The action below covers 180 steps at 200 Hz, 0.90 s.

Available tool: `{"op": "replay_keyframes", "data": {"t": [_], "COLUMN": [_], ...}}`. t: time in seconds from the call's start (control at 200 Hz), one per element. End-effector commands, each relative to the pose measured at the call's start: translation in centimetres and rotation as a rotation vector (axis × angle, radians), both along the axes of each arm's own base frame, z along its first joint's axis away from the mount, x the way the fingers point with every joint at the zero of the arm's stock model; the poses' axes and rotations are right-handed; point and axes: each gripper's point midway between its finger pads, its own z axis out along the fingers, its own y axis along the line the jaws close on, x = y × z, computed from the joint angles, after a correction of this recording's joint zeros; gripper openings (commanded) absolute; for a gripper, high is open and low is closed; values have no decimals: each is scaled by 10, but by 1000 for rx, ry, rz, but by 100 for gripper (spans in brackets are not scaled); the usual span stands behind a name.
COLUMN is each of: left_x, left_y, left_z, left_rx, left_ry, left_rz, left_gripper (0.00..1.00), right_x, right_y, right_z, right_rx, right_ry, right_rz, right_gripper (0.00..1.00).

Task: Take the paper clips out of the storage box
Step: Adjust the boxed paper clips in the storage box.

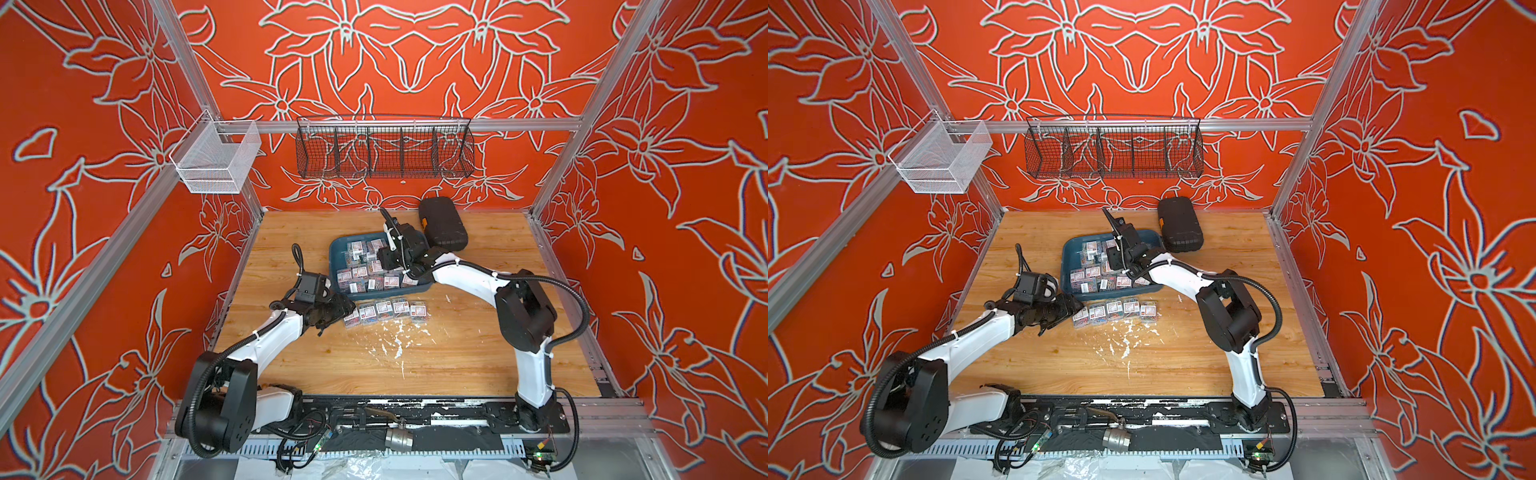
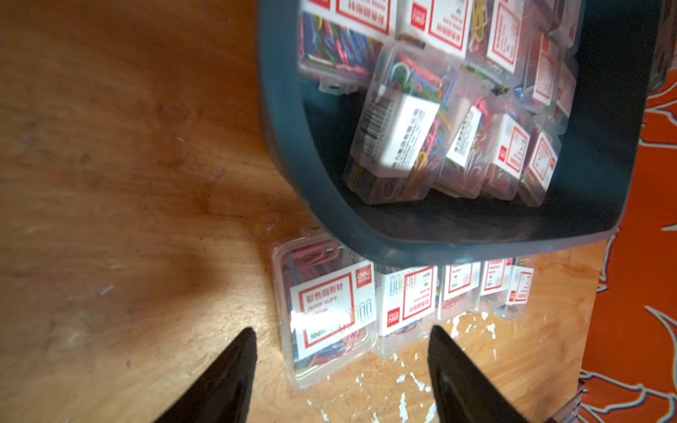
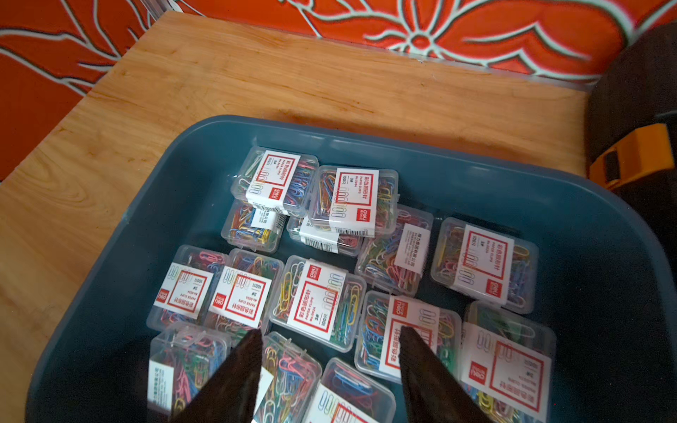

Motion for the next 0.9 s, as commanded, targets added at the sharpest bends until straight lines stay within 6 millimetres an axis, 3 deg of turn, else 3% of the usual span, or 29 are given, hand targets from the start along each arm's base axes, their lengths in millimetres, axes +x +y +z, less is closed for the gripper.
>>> {"op": "replay_keyframes", "data": {"t": [0.0,0.27,0.5,0.55,0.62,0.741,0.846,0.896], "left_x": [-6,-25,-29,-29,-29,-29,-26,-24], "left_y": [6,19,-13,-18,-23,-35,-40,-41], "left_z": [19,91,160,172,186,202,208,209], "left_rx": [37,45,12,-11,-32,-54,-60,-60], "left_ry": [-1,108,18,-10,-37,-63,-87,-100], "left_rz": [13,281,240,235,229,192,173,168], "left_gripper": [73,93,93,94,94,95,96,96], "right_x": [3,24,40,42,42,43,47,50], "right_y": [5,14,20,22,25,27,26,22], "right_z": [-21,-42,-58,-59,-57,-53,-54,-55], "right_rx": [-34,-96,-132,-127,-118,-99,-122,-146], "right_ry": [50,65,80,85,81,62,56,57], "right_rz": [-4,-22,-33,-25,-13,-8,-6,-18], "right_gripper": [61,64,65,62,59,63,54,55]}}
